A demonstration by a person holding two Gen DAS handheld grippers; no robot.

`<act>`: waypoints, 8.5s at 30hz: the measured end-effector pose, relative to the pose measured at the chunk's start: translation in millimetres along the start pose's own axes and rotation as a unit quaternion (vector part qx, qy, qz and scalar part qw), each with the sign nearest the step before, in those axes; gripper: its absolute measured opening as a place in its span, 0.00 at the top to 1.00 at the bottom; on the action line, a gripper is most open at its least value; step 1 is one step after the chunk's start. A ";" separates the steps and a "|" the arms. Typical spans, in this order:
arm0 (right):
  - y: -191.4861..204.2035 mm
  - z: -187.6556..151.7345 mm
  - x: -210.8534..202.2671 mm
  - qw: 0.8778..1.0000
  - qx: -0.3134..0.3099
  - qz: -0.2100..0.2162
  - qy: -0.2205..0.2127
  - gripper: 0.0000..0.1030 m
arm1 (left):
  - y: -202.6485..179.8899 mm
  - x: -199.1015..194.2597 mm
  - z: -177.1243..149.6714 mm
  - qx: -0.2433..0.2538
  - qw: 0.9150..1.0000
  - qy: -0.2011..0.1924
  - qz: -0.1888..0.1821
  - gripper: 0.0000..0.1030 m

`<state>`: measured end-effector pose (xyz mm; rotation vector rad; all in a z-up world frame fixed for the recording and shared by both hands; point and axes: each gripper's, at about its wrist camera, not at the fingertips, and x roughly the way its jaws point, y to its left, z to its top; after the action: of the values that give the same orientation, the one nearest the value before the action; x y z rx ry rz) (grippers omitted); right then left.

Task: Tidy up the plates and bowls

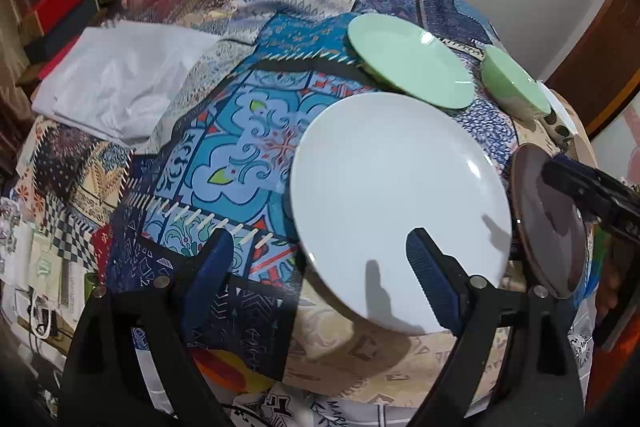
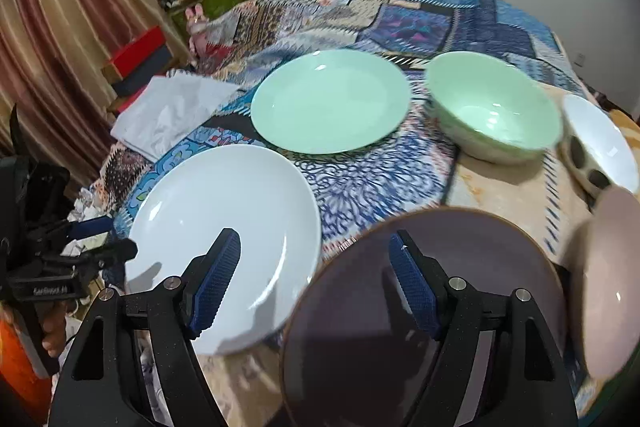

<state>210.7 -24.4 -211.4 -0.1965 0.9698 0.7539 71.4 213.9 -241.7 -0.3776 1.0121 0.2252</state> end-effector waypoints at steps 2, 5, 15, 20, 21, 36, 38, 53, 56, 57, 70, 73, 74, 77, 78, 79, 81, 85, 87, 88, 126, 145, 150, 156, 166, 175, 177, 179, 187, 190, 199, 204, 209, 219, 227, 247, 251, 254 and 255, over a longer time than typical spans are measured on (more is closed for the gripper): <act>3.8 5.4 11.2 1.000 -0.012 0.000 0.010 0.35 | 4.7 5.6 -1.5 -0.004 1.000 0.005 -0.007 0.15; 5.4 11.4 28.6 0.999 -0.017 -0.007 0.028 0.50 | 10.0 11.0 -4.0 -0.011 1.000 0.009 -0.017 0.27; 4.1 14.2 56.7 0.997 -0.018 -0.003 0.077 0.73 | 6.2 19.6 -9.0 0.004 0.998 0.027 -0.054 0.70; 15.5 11.9 57.8 0.996 -0.036 -0.006 0.086 0.76 | 4.5 20.4 -8.2 0.002 0.998 0.026 -0.063 0.75; 15.3 12.1 58.0 0.995 -0.037 -0.007 0.087 0.76 | 5.5 20.5 -8.0 0.000 0.998 0.027 -0.064 0.76; 29.0 1.8 62.4 0.994 -0.029 0.033 0.104 0.73 | 39.1 15.6 -10.6 -0.031 0.996 0.044 -0.074 0.76; 29.4 2.4 63.4 0.994 -0.027 0.035 0.104 0.73 | 37.8 16.5 -11.1 -0.027 0.996 0.046 -0.077 0.76; 26.1 -7.3 47.6 0.996 0.002 0.035 0.077 0.73 | 25.4 9.8 -11.4 -0.029 0.997 0.033 -0.057 0.73; 23.4 -9.3 39.5 0.997 0.001 0.032 0.067 0.73 | 22.7 3.9 -10.5 -0.027 0.998 0.024 -0.059 0.73; 22.9 -9.7 37.0 0.998 0.002 0.032 0.063 0.74 | 21.0 1.9 -9.5 -0.026 0.998 0.021 -0.058 0.73; 5.2 -11.4 -11.0 1.000 0.022 0.019 0.002 0.74 | -18.3 -23.3 4.6 0.013 0.998 -0.015 -0.067 0.73; -1.8 -12.8 -24.0 1.000 0.026 0.012 -0.012 0.74 | -31.2 -28.3 7.4 0.024 0.997 -0.021 -0.074 0.73; -5.0 -13.5 -28.5 0.999 0.029 0.010 -0.016 0.74 | -37.2 -30.1 8.8 0.029 0.996 -0.023 -0.076 0.72; -15.0 -16.3 -39.8 0.999 0.039 0.005 -0.026 0.74 | -52.6 -33.6 11.9 0.042 0.995 -0.028 -0.080 0.72; -17.7 -18.0 -43.1 0.999 0.041 0.003 -0.029 0.74 | -58.0 -34.7 12.8 0.047 0.995 -0.030 -0.082 0.72; -21.8 -19.9 -47.8 0.998 0.045 0.001 -0.033 0.74 | -62.5 -35.5 13.5 0.050 0.995 -0.031 -0.084 0.72; -27.8 -22.4 -54.2 0.998 0.050 -0.002 -0.039 0.74 | -73.4 -36.7 14.7 0.058 0.994 -0.032 -0.088 0.72; -42.6 -31.7 -68.2 0.997 0.060 -0.010 -0.048 0.74 | -91.4 -36.7 15.3 0.068 0.992 -0.029 -0.098 0.72; -49.3 -36.5 -73.1 0.996 0.066 -0.013 -0.050 0.74 | -100.9 -34.7 15.3 0.075 0.992 -0.026 -0.102 0.72; -52.3 -38.8 -74.8 0.996 0.069 -0.015 -0.051 0.74 | -104.7 -33.6 15.0 0.077 0.991 -0.025 -0.103 0.72; -122.9 -89.5 -67.9 0.988 0.153 -0.023 -0.020 0.74 | -177.2 49.8 7.9 0.122 0.986 0.061 -0.101 0.71; -122.7 -91.4 -77.1 0.990 0.138 -0.033 -0.012 0.74 | -184.5 57.0 4.3 0.134 0.984 0.070 -0.097 0.69; -122.5 -92.4 -79.6 0.988 0.148 -0.031 -0.013 0.74 | -186.3 60.3 4.4 0.125 0.984 0.077 -0.100 0.68; -117.3 -90.9 -87.7 0.990 0.127 -0.064 -0.020 0.71 | -184.2 54.7 7.1 0.125 0.985 0.066 -0.099 0.68; -90.3 -64.1 -92.6 0.994 0.084 -0.049 -0.040 0.66 | -165.5 14.6 23.2 0.130 0.988 -0.005 -0.083 0.54; -57.9 -12.1 -64.2 0.996 0.058 -0.037 -0.064 0.43 | -123.2 -8.6 62.4 0.123 0.989 -0.076 -0.032 0.32; -52.7 -3.2 -54.8 0.996 0.056 -0.033 -0.062 0.41 | -111.4 -5.9 74.8 0.116 0.990 -0.078 -0.025 0.25; -49.4 5.7 -44.5 0.997 0.055 -0.029 -0.056 0.41 | -100.5 -0.6 85.8 0.107 0.991 -0.078 -0.022 0.19; -42.1 37.1 1.9 0.998 0.053 -0.027 -0.020 0.41 | -64.0 46.3 133.5 0.091 0.995 -0.048 -0.012 0.17; -41.5 44.6 18.8 0.998 0.056 -0.039 -0.009 0.41 | -53.7 69.7 148.6 0.092 0.995 -0.032 -0.012 0.17; -48.8 60.6 55.0 0.996 0.084 -0.029 0.031 0.59 | -37.2 124.4 180.0 0.101 0.994 -0.008 -0.032 0.50; -45.0 62.0 73.1 0.995 0.077 -0.040 0.051 0.65 | -37.9 147.1 193.4 0.104 0.994 0.005 -0.044 0.70; -47.1 67.2 81.7 0.994 0.083 -0.044 0.056 0.67 | -44.1 154.3 200.9 0.122 0.991 0.000 -0.046 0.76; -46.3 63.7 78.2 0.995 0.075 -0.013 0.069 0.69 | -28.7 135.9 181.9 0.113 0.992 0.016 -0.060 0.80; -22.7 44.8 67.6 0.995 0.026 0.017 0.095 0.73 | -9.8 96.8 126.9 0.094 0.994 0.029 -0.053 0.80; 2.7 43.4 92.9 0.991 -0.013 0.046 0.125 0.74 | 13.6 60.4 55.8 0.039 0.997 0.052 -0.035 0.76; 4.9 45.6 96.3 0.992 -0.010 0.043 0.116 0.74 | 14.4 61.5 53.6 0.041 0.997 0.045 -0.037 0.75; 3.9 43.9 90.9 0.993 -0.006 0.041 0.111 0.77 | 13.1 59.6 53.1 0.042 0.998 0.043 -0.034 0.75; 2.8 43.6 89.2 0.993 -0.002 0.042 0.109 0.77 | 12.6 59.3 53.6 0.040 0.998 0.044 -0.035 0.75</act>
<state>268.3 41.9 -257.7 -0.2462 1.1898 0.8244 139.3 247.8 -269.7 -0.3519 1.0895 0.1055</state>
